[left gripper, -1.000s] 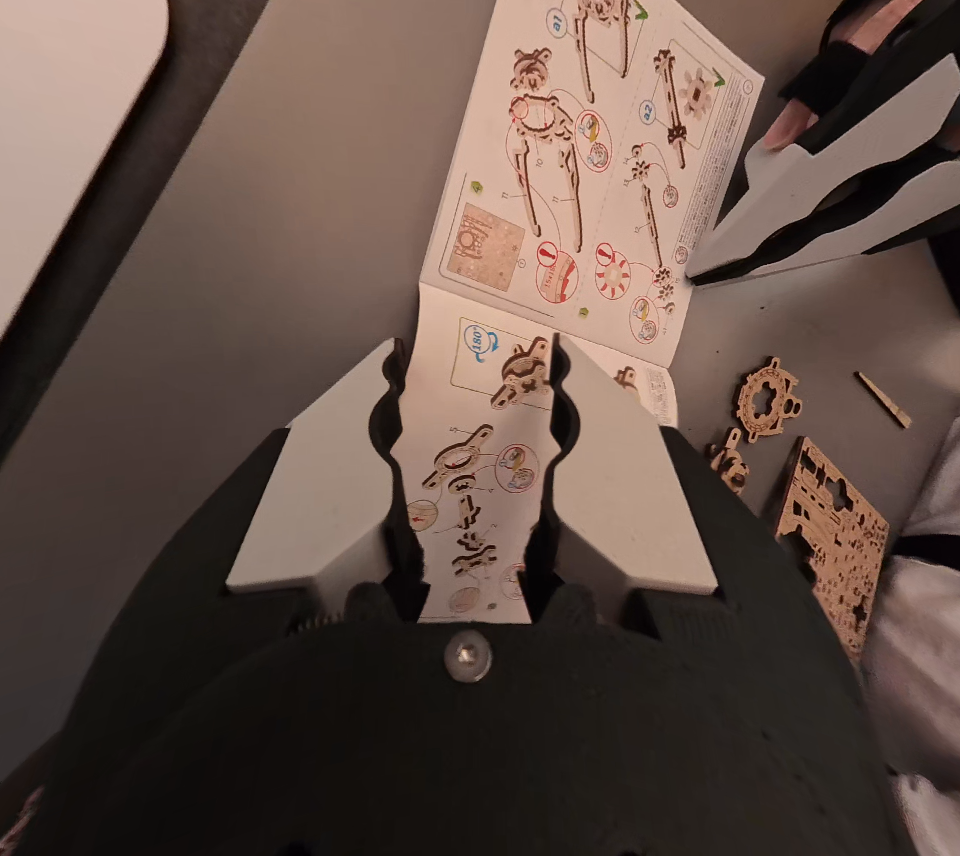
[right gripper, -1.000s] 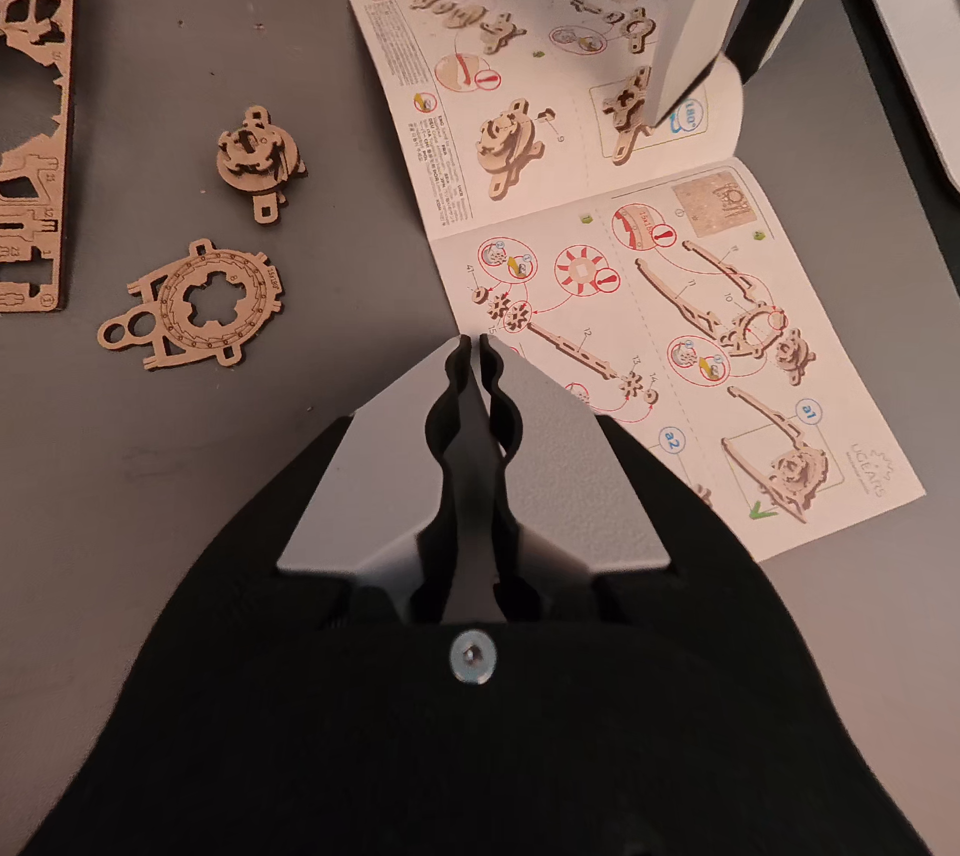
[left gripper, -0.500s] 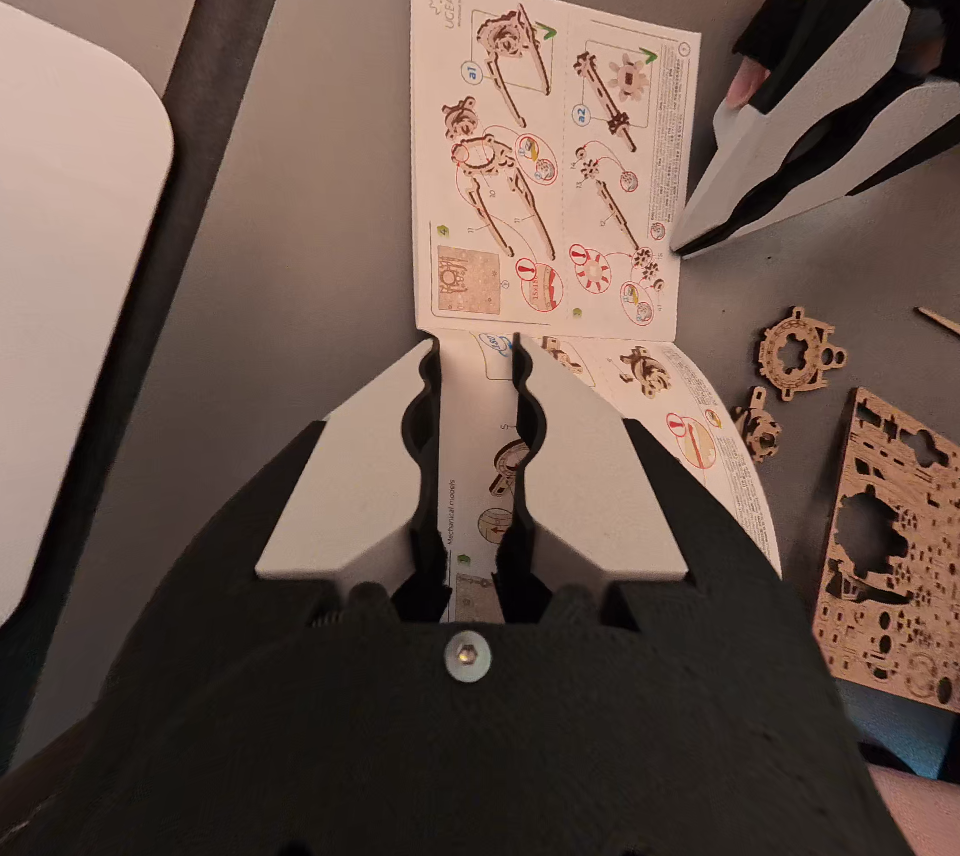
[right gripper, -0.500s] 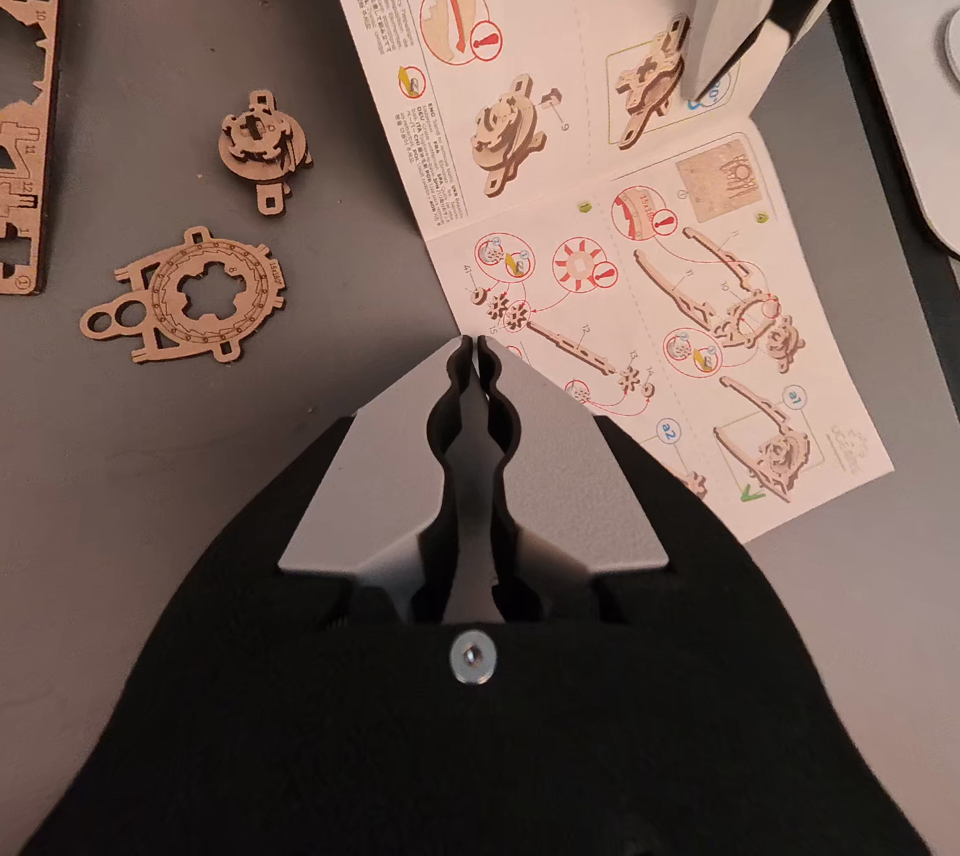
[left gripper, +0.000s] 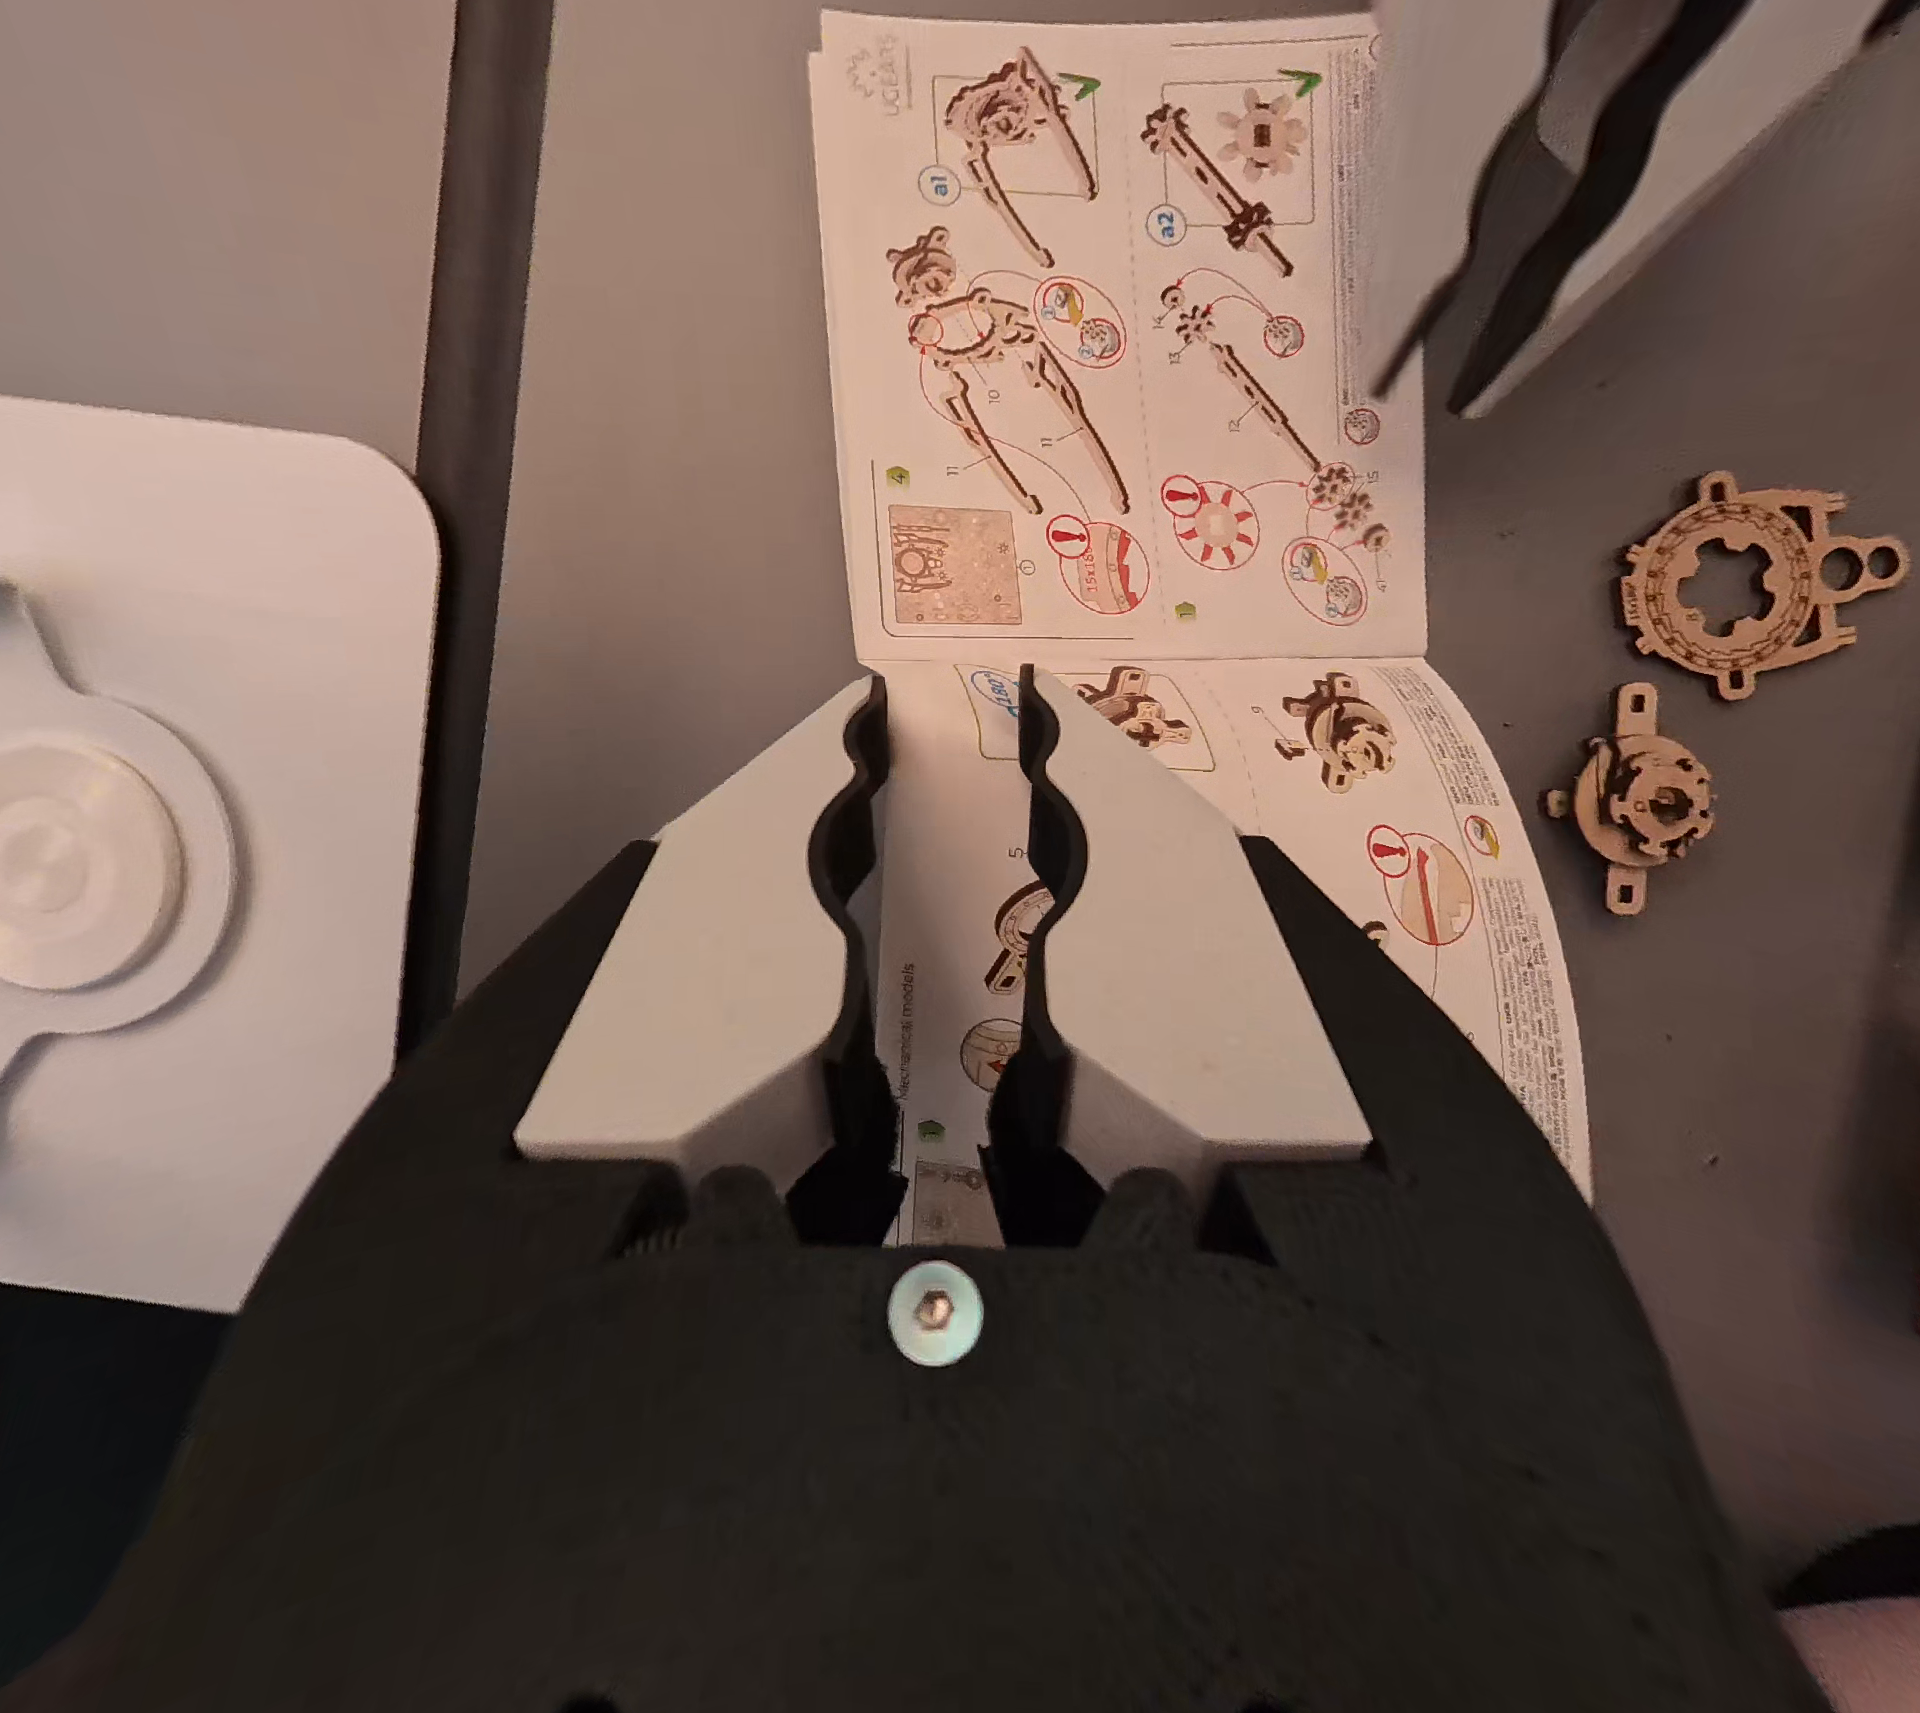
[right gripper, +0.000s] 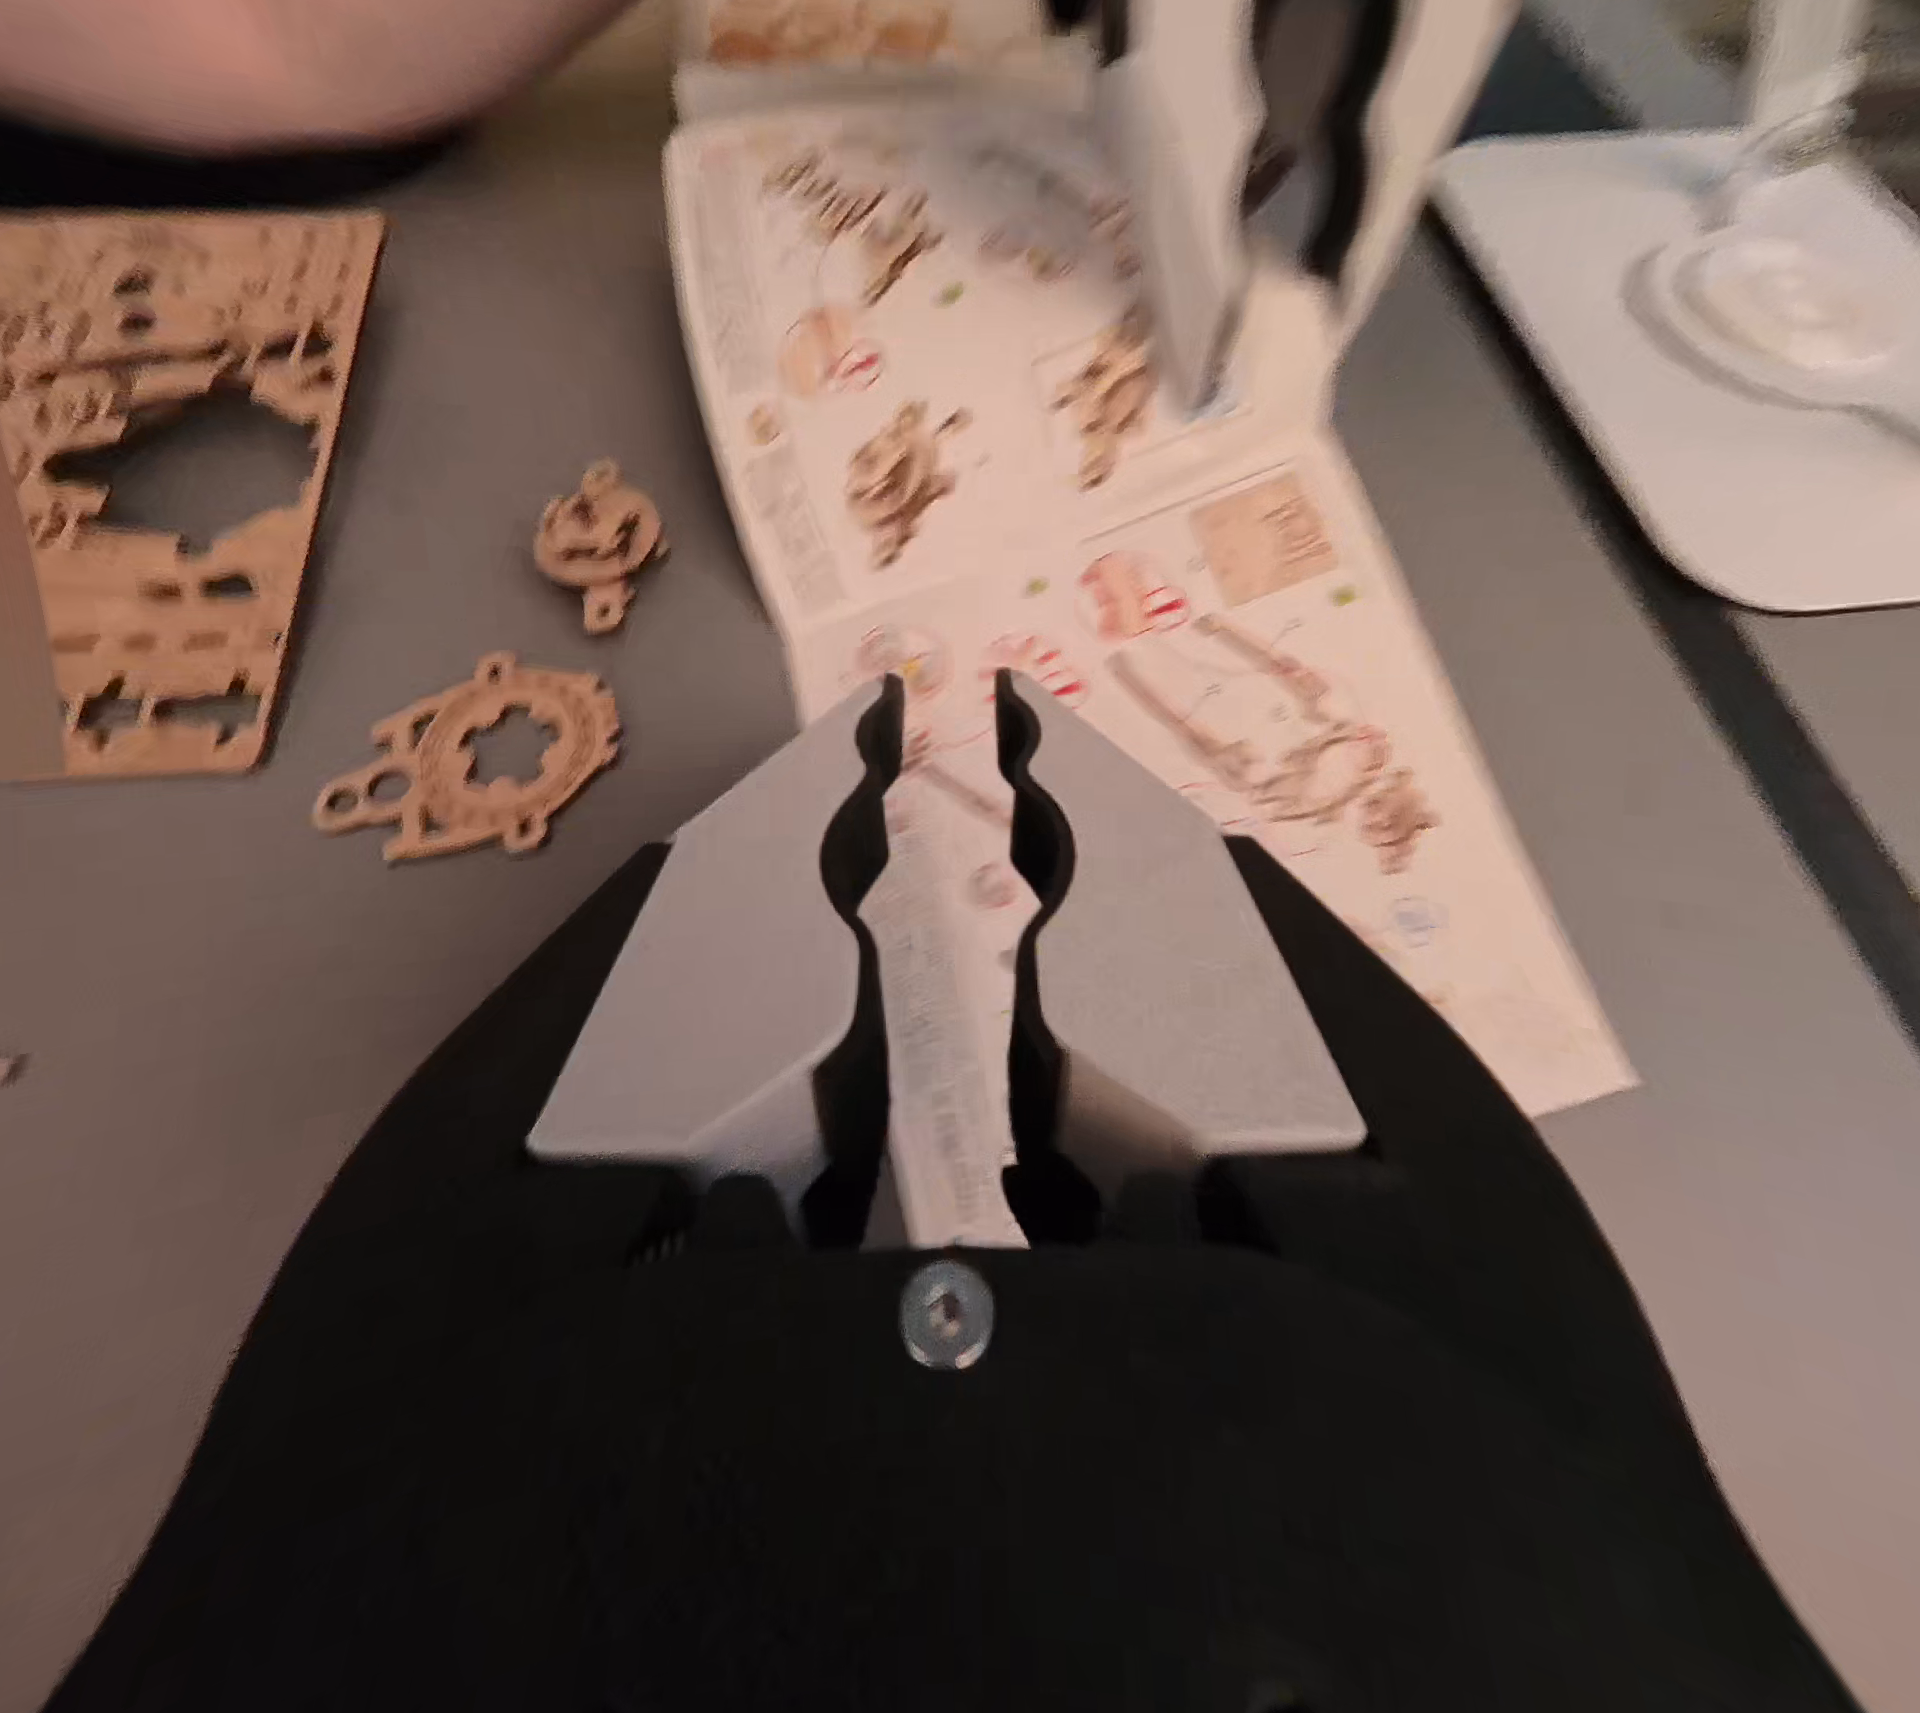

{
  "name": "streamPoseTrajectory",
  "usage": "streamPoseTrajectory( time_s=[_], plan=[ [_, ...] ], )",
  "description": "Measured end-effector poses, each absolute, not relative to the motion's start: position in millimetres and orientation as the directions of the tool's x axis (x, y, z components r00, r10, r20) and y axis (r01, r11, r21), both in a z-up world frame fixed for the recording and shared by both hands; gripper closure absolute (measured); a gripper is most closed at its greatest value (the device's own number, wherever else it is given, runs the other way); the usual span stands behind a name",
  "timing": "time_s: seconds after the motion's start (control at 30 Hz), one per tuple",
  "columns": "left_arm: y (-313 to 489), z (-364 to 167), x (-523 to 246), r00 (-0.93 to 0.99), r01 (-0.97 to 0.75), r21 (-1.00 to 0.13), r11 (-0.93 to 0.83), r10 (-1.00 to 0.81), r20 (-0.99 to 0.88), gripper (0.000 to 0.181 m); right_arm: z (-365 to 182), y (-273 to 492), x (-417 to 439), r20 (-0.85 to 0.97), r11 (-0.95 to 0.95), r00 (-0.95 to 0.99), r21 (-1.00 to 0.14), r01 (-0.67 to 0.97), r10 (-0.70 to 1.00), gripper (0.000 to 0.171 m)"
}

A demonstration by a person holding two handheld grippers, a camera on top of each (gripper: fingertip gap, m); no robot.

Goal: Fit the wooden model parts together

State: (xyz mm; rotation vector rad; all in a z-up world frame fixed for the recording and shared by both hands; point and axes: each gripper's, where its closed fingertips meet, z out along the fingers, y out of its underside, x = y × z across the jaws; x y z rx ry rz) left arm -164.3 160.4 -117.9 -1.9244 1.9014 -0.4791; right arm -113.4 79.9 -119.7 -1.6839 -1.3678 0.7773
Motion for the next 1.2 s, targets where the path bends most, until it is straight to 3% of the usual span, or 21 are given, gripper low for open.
streamPoseTrajectory(
  time_s=[0.2,0.37,0.63,1.2],
  plan=[
    [146.1,-113.8,-154.9,-0.096,-0.846,-0.517,0.131,-0.991,-0.095,0.160,-87.1,133.0,-83.1,0.064,-0.123,0.532,-0.943,0.309,0.844,0.115],
    [134.1,-111.0,-150.7,-0.166,-0.827,-0.524,0.204,-0.979,-0.120,0.162,-96.7,139.3,-75.8,-0.099,-0.265,0.556,-0.937,0.226,0.825,0.107],
    [123.2,-106.1,-150.1,-0.231,-0.798,-0.538,0.272,-0.962,-0.144,0.166,-108.5,138.8,-69.5,-0.259,-0.377,0.511,-0.915,0.141,0.820,0.113],
    [98.4,-86.0,-147.6,-0.337,-0.733,-0.544,0.410,-0.912,-0.233,0.169,-119.3,103.2,-83.5,-0.467,-0.522,0.263,-0.829,0.202,0.844,0.146]
  ],
)
